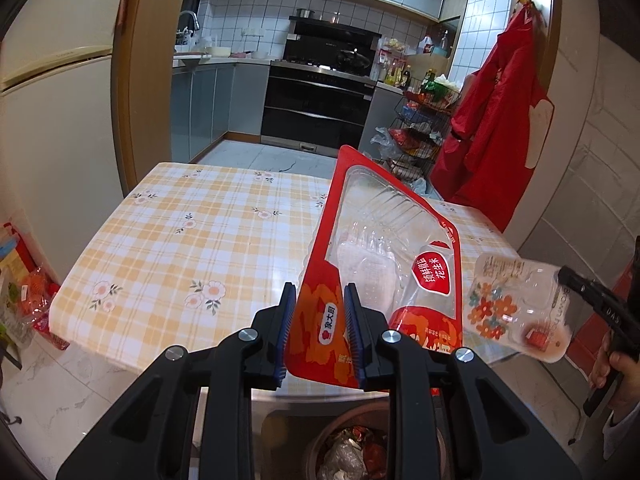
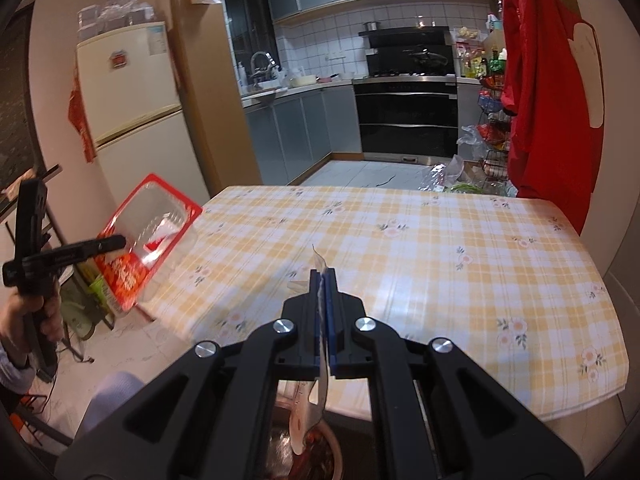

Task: Collect trash
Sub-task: 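Carry the package and wrapper over the brown bin and release both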

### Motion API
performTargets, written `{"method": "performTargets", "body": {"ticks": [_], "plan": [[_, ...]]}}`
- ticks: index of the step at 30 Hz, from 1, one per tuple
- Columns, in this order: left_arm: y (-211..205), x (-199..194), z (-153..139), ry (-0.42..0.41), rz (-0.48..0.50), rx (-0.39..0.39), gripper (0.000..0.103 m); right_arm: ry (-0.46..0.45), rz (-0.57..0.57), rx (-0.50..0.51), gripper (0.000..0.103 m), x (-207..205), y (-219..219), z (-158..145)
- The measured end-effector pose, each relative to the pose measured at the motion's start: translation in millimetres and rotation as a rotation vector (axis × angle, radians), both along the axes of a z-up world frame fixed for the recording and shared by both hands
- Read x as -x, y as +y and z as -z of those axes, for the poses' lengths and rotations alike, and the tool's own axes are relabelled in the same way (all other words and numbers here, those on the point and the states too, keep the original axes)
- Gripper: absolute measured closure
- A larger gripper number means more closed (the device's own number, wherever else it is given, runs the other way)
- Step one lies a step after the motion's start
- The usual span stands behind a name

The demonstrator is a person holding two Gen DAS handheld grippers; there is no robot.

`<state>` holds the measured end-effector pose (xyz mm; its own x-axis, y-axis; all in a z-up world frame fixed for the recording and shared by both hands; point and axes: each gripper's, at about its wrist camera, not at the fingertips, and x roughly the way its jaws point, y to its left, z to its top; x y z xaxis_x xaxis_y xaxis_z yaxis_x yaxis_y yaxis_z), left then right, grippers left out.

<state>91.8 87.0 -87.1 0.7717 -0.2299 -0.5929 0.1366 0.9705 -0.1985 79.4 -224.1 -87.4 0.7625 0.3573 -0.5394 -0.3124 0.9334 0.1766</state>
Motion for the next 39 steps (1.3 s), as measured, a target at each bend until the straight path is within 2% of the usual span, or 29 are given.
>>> {"method": "performTargets", "body": {"ticks": [13,25,26,27,28,29,31,32,36,39], "plan": [[10.0,56.6,-7.9,-0.026,-0.005,0.035,0.079,0.067,-0.068,0.026,0.097,53.4,24.6,9.2],[4.6,60.6,-2.9,-0.018,0.014,0.058,0.079,0.158,-0.162,-0.003,0.094,54.1,46.1,28.7],[3.7,60.2,-2.3,-0.018,0.017,0.056,0.079,0.171,-0.167,-0.008,0.088,52.9,47.6,30.9],[2.9,60.0,-1.5,-0.018,0.02,0.054,0.079,0.174,-0.167,-0.011,0.07,53.4,48.9,31.3],[2.5,59.9,-0.9,-0.018,0.022,0.052,0.079,0.171,-0.163,-0.017,0.063,53.3,49.5,31.8],[1.8,59.7,0.2,-0.017,0.024,0.049,0.079,0.163,-0.161,-0.02,0.057,53.6,50.3,31.0],[0.4,59.7,2.3,-0.016,0.028,0.041,0.079,0.151,-0.156,-0.015,0.055,52.4,51.0,28.6],[-0.4,59.4,3.9,-0.013,0.031,0.038,0.079,0.148,-0.149,-0.014,0.05,51.8,50.4,27.3],[-2.9,58.6,7.6,-0.009,0.047,0.029,0.079,0.092,-0.063,0.0,0.016,50.7,38.6,17.0],[-7.4,59.1,9.6,-0.004,0.077,0.012,0.079,0.053,0.012,0.004,0.008,49.8,25.4,7.7]]}}
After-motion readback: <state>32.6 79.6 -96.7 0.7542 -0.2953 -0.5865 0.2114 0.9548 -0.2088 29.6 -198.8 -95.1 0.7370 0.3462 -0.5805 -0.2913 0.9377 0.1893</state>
